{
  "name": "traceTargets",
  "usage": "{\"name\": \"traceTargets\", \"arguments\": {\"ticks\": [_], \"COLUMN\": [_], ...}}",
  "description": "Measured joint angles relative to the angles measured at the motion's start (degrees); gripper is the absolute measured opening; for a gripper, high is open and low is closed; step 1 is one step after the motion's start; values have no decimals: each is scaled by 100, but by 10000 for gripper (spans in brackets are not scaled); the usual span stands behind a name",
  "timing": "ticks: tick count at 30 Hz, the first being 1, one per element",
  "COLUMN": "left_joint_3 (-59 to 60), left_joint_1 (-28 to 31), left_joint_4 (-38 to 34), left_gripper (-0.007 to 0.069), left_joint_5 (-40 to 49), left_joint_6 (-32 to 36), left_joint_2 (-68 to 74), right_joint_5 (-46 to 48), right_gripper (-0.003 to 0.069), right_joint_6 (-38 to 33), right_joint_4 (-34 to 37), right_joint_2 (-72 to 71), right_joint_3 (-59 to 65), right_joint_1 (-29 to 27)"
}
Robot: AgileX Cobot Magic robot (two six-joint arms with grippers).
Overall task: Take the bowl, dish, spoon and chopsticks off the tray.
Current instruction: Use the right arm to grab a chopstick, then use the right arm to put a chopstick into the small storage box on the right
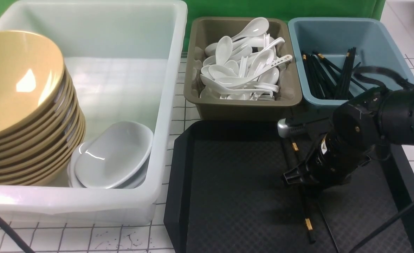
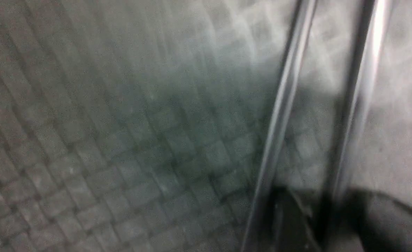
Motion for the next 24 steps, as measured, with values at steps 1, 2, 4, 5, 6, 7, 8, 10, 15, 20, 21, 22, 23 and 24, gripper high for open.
{"name": "traceTargets", "arguments": {"ticks": [1,2,4,5,6,7,8,10,15,20,21,22,23,24], "left_joint_3": [0,0,0,0,0,0,0,0,0,0,0,0,0,0], "left_joint_1": [0,0,0,0,0,0,0,0,0,0,0,0,0,0], "left_joint_4": [0,0,0,0,0,0,0,0,0,0,0,0,0,0], "left_gripper": [140,140,140,140,140,140,140,140,140,140,140,140,140,140], "left_joint_5": [0,0,6,6,6,6,6,6,-66,-184,-190,-234,-234,-234], "left_joint_6": [0,0,0,0,0,0,0,0,0,5,5,5,5,5], "left_joint_2": [0,0,0,0,0,0,0,0,0,0,0,0,0,0], "right_joint_5": [0,0,-6,-27,-27,-30,-22,-16,497,350,-20,-385,-697,-1811], "right_gripper": [302,283,250,204,185,145,118,71,67,67,67,67,67,67], "right_joint_6": [-30,-67,-97,-187,-240,-294,-342,-440,-756,-994,-1026,-1020,-1008,-884], "right_joint_4": [0,0,0,-6,-5,-5,-5,1,-5,-54,-196,-339,-459,-846], "right_joint_2": [23,41,55,55,55,55,49,-4,-558,-1764,-1999,-2178,-2231,-2323], "right_joint_3": [-13,-25,-36,-50,-56,-67,-68,-68,44,-137,-222,-311,-346,-498], "right_joint_1": [-7,-13,-13,-13,-13,-13,-13,-13,-17,-19,-34,-63,-104,-304]}}
